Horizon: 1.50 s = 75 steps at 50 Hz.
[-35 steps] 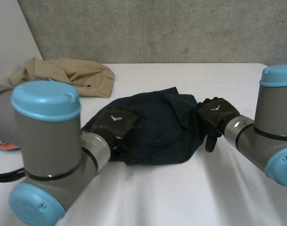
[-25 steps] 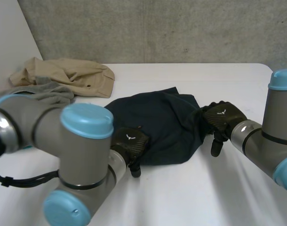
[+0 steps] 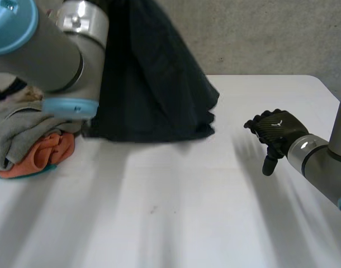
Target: Fold the laundry.
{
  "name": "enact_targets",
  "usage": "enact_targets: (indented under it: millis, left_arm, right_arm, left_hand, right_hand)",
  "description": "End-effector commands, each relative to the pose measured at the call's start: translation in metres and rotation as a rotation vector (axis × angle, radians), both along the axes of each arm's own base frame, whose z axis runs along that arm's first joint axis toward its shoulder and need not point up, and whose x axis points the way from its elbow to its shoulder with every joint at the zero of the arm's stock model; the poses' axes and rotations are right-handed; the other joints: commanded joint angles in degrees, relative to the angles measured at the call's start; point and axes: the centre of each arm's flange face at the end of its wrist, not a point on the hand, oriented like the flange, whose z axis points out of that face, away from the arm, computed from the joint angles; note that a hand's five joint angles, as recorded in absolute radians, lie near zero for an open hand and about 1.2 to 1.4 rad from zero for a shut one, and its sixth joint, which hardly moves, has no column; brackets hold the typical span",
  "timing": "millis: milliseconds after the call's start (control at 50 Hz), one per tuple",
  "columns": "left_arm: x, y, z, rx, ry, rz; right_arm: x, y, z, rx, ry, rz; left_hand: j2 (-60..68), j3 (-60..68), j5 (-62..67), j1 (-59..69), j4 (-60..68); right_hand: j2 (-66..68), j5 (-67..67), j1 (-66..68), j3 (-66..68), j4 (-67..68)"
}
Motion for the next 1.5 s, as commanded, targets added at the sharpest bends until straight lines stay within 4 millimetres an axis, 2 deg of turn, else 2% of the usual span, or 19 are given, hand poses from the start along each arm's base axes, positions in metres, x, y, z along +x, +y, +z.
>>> enact_targets:
  millis: [20, 120, 240, 300, 360, 460, 520, 600, 640, 720, 820, 980, 1180, 1260, 1300, 1320, 1340, 1400, 1500]
  left_arm:
    - [-0.052, 0.020, -0.041, 0.127, -0.039, -0.301]
    - [-0.089, 0.054, -0.100, 0.294, -0.152, -0.558]
    - [-0.120, 0.124, -0.180, 0.571, -0.303, -0.847]
    - [-0.119, 0.130, -0.186, 0.586, -0.324, -0.828]
    - [-0.108, 0.120, -0.168, 0.551, -0.292, -0.723]
    - [-0.067, 0.086, -0.133, 0.520, -0.195, -0.467]
    - [-0.048, 0.075, -0.128, 0.521, -0.201, -0.383]
    - [-0.014, 0.059, -0.144, 0.585, -0.302, -0.259]
    - [0.008, 0.053, -0.168, 0.664, -0.423, -0.181]
    - [0.022, 0.043, -0.192, 0.713, -0.514, -0.142]
    - [0.020, 0.022, -0.212, 0.708, -0.542, -0.150]
    - [-0.006, -0.022, -0.231, 0.596, -0.599, -0.187]
    - [-0.022, -0.046, -0.264, 0.535, -0.701, -0.202]
    - [-0.025, -0.050, -0.275, 0.521, -0.715, -0.207]
    - [-0.027, -0.050, -0.278, 0.513, -0.720, -0.199]
    - [-0.029, -0.050, -0.278, 0.506, -0.719, -0.196]
    - [-0.030, -0.050, -0.276, 0.499, -0.716, -0.188]
    - [-0.031, -0.050, -0.258, 0.469, -0.686, -0.108]
    - [-0.020, -0.032, -0.195, 0.447, -0.586, 0.029]
  right_arm:
    - [-0.009, -0.008, 0.002, -0.006, -0.003, -0.035]
    - [-0.017, -0.016, 0.005, -0.016, -0.012, -0.065]
    - [-0.029, -0.027, 0.009, -0.029, -0.020, -0.111]
    - [-0.034, -0.032, 0.011, -0.036, -0.025, -0.123]
    - [-0.039, -0.035, 0.012, -0.035, -0.027, -0.138]
    - [-0.038, -0.035, 0.013, -0.032, -0.039, -0.123]
    - [-0.035, -0.031, 0.017, -0.034, -0.045, -0.106]
    - [-0.028, -0.023, 0.020, -0.019, -0.053, -0.069]
    - [-0.023, -0.014, 0.019, 0.020, -0.048, -0.034]
    - [-0.020, -0.001, 0.014, 0.095, -0.032, -0.022]
    - [-0.022, 0.015, 0.002, 0.191, -0.014, -0.082]
    - [-0.016, 0.045, -0.016, 0.169, -0.049, -0.148]
    - [-0.006, 0.043, -0.045, 0.076, -0.062, -0.136]
    - [-0.005, 0.038, -0.060, 0.087, -0.041, -0.144]
    - [-0.005, 0.032, -0.067, 0.082, -0.010, -0.146]
    - [-0.005, 0.030, -0.067, 0.078, 0.001, -0.149]
    - [-0.006, 0.027, -0.067, 0.067, 0.012, -0.153]
    - [-0.012, 0.011, -0.058, 0.006, 0.030, -0.197]
    - [-0.009, -0.038, -0.019, -0.218, -0.059, -0.207]
  left_hand:
    - [11.6, 12.1, 13.6, 14.6, 11.4]
    - [10.8, 11.3, 12.8, 13.8, 10.6]
    - [-46.6, -46.1, -44.6, -43.6, -46.8]
    - [-56.5, -56.0, -54.5, -53.5, -56.7]
    - [-58.4, -57.9, -56.4, -55.4, -58.6]
    - [-58.4, -57.9, -56.4, -55.4, -58.6]
    - [-58.4, -57.9, -56.4, -55.4, -58.6]
    - [-58.4, -57.9, -56.4, -55.4, -58.6]
    - [-58.4, -57.9, -56.4, -55.4, -58.6]
    - [-58.4, -57.9, -56.4, -55.4, -58.6]
    - [-58.4, -57.9, -56.4, -55.4, -58.6]
    - [-58.4, -57.9, -56.4, -55.4, -58.6]
    - [-58.4, -57.9, -56.4, -55.4, -58.6]
    - [-33.4, -32.9, -31.3, -30.4, -33.6]
    - [-1.5, -1.0, 0.6, 1.5, -1.7]
    - [11.5, 11.9, 13.5, 14.4, 11.3]
    - [11.6, 12.1, 13.6, 14.6, 11.4]
    - [11.6, 12.1, 13.6, 14.6, 11.4]
    - [11.6, 12.1, 13.6, 14.6, 11.4]
  right_hand:
    - [-1.4, -2.3, -2.3, -1.5, -1.5]
    - [-1.4, -2.3, -2.3, -1.5, -1.5]
    - [-1.4, -2.3, -2.3, -1.5, -1.5]
    - [-1.4, -2.3, -2.3, -1.5, -1.5]
    - [-1.4, -2.3, -2.3, -1.5, -1.5]
    - [-1.4, -2.3, -2.3, -1.5, -1.5]
    - [-1.4, -2.3, -2.3, -1.5, -1.5]
    - [-1.4, -2.3, -2.3, -1.5, -1.5]
    - [-1.4, -2.3, -2.3, -1.5, -1.5]
    - [-1.4, -2.3, -2.3, -1.5, -1.5]
    - [-1.4, -2.3, -2.3, -1.5, -1.5]
    - [-1.4, -2.3, -2.3, -1.5, -1.5]
    - [-1.4, -2.3, -2.3, -1.5, -1.5]
    - [11.8, 10.9, 11.0, 11.8, 11.8]
    - [35.2, 34.2, 34.3, 35.1, 35.1]
    - [49.8, 48.8, 48.9, 49.7, 49.7]
    - [66.2, 65.3, 65.3, 66.2, 66.1]
    - [68.6, 67.7, 67.7, 68.5, 68.5]
    - [68.6, 67.7, 67.7, 68.5, 68.5]
